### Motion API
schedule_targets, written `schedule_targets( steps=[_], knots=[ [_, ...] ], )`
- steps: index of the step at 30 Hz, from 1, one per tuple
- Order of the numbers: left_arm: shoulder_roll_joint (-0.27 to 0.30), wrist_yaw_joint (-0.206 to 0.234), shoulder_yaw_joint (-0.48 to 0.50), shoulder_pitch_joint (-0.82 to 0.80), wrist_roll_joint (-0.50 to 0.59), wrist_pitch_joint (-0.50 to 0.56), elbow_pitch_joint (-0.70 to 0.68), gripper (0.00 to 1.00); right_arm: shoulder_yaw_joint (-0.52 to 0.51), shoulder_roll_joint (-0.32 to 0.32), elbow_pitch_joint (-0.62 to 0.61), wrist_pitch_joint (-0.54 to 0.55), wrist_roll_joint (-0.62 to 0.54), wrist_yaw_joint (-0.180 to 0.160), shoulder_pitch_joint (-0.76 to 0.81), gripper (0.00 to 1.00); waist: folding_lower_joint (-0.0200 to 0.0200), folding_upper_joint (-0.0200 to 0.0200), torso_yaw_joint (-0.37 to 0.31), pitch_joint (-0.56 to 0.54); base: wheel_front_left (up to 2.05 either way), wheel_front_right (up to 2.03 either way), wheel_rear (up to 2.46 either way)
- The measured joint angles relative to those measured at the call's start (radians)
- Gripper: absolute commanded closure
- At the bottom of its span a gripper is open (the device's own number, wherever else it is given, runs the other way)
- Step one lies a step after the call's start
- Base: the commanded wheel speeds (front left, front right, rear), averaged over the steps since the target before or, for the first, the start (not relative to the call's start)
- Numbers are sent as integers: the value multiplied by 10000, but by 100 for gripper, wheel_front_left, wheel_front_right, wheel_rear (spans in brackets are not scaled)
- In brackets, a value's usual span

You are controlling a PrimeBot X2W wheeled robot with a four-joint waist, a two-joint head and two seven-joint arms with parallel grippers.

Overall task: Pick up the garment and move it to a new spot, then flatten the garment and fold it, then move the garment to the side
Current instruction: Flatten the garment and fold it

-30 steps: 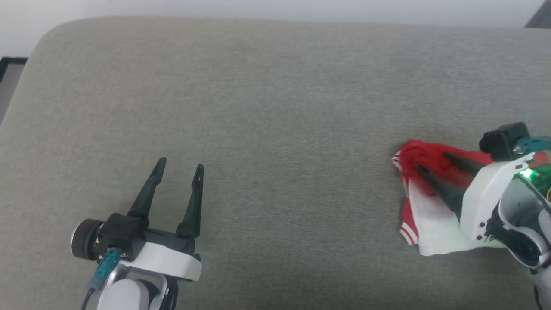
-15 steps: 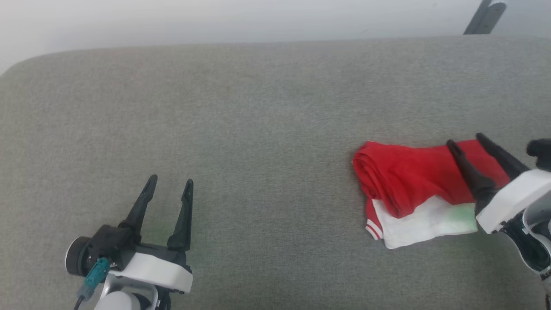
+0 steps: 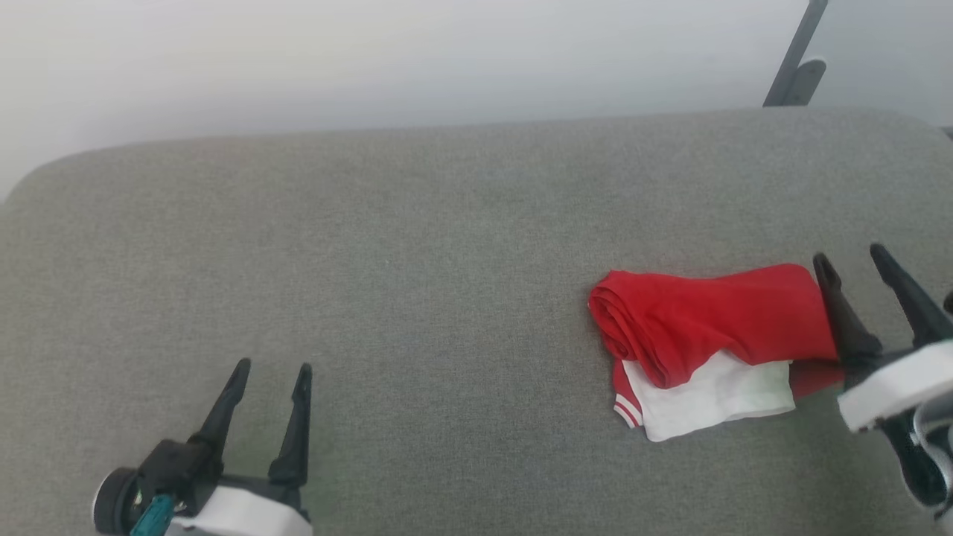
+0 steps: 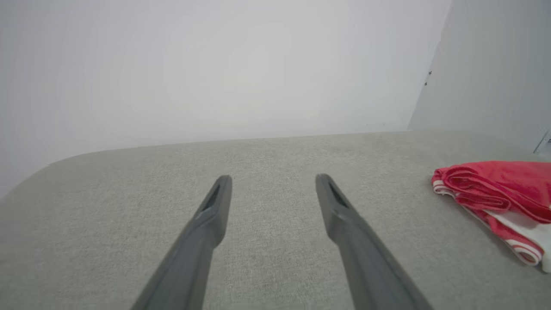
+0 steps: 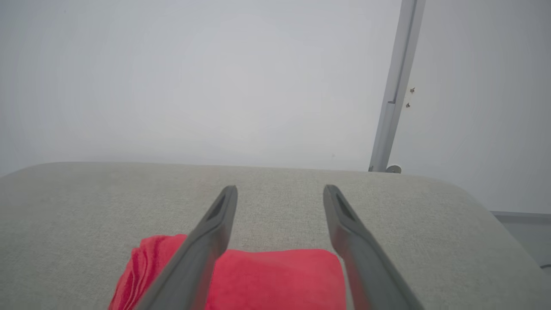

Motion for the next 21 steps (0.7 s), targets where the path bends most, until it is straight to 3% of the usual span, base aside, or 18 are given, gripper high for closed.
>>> schedule_targets(
  steps=[9,21],
  knots=[
    [8,0,259,951,94,2,-637,0,-1678,690,-1697,-2,-1195,-2,2029,0,0,0,324,-388,0,0,0],
    [-307,0,773,1640,374,2,-1453,0,-2936,1231,-2775,-2,-1417,0,3690,0,0,0,686,-232,0,0,0]
  ],
)
